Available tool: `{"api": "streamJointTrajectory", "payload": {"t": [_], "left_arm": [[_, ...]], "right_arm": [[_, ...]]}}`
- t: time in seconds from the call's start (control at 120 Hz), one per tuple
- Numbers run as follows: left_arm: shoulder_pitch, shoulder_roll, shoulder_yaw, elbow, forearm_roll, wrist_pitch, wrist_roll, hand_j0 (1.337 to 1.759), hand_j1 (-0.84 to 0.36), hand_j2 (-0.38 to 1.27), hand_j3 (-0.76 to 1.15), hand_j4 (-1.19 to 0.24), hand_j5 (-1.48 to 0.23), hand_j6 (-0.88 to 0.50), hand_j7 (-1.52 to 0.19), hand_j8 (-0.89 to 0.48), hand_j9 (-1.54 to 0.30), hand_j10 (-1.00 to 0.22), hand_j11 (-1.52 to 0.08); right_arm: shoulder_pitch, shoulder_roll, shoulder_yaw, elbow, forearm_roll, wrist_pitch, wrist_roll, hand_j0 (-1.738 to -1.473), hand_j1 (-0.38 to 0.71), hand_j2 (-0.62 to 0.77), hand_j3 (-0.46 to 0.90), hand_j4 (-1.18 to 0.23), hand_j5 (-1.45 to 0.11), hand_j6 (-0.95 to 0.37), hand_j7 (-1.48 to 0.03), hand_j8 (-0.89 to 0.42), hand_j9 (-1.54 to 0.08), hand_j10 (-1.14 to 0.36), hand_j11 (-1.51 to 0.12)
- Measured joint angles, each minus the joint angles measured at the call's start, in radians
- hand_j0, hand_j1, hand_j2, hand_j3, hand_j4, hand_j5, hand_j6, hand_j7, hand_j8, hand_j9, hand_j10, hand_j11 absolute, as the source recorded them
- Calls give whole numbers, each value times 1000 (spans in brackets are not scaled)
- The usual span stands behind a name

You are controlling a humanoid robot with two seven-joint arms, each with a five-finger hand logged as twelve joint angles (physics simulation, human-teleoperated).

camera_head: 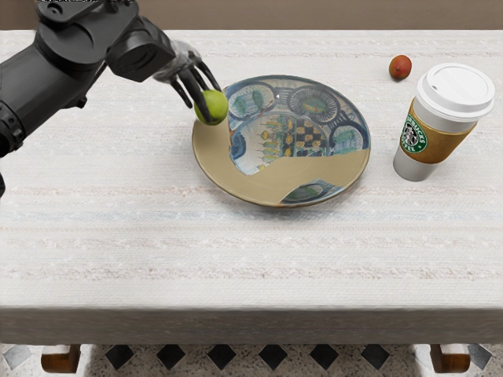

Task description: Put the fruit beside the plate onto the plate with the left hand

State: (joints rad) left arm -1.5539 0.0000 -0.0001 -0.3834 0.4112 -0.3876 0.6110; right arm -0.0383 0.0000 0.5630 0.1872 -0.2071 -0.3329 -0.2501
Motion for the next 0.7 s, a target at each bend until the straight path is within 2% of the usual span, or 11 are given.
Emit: {"api": "streamJointTrajectory", "payload": {"t": [0.075, 0.125, 0.317, 0.508, 0.625, 0.7], "left_arm": [[0, 0, -1, -36, -20, 0, 0, 1657, -284, 454, 0, -586, -828, -462, -823, -499, -816, -620, -816], [1, 0, -2, -51, -28, 1, 0, 1658, -282, 407, 0, -582, -813, -472, -809, -492, -801, -610, -801], [0, 0, -13, -70, -39, 0, 0, 1658, 59, 167, 0, -265, -366, -222, -364, -230, -361, -276, -361], [56, 0, -247, -72, -92, -167, 0, 1658, 221, 68, 0, -116, -159, -99, -158, -102, -157, -120, -157], [125, 136, -394, -74, -117, -205, 0, 1658, 267, 40, 0, -72, -100, -63, -100, -65, -99, -75, -99], [165, 213, -451, -74, -148, -215, 0, 1658, 285, 29, 0, -56, -77, -49, -77, -50, -77, -58, -77]], "right_arm": [[0, 0, 0, 0, 0, 0, 0, -1658, -349, 0, 0, 0, 0, -1, 0, 0, 0, 0, 0], [0, 0, 0, 0, 0, 0, 0, -1658, -349, 0, 0, 0, 0, -1, 0, 0, 0, 0, 0], [0, 0, 0, 0, 0, 0, 0, -1658, -349, 0, 0, 0, 0, -1, 0, 0, 0, 0, 0], [0, 0, 0, 0, 0, 0, 0, -1658, -349, 0, 0, 0, 0, 0, 0, 0, 0, 0, 0], [0, 0, 0, 0, 0, 0, 0, -1658, -349, 0, 0, 0, 0, 0, 0, 0, 0, 0, 0], [0, 0, 0, 0, 0, 0, 0, -1658, -349, 0, 0, 0, 0, 0, 0, 0, 0, 0, 0]]}}
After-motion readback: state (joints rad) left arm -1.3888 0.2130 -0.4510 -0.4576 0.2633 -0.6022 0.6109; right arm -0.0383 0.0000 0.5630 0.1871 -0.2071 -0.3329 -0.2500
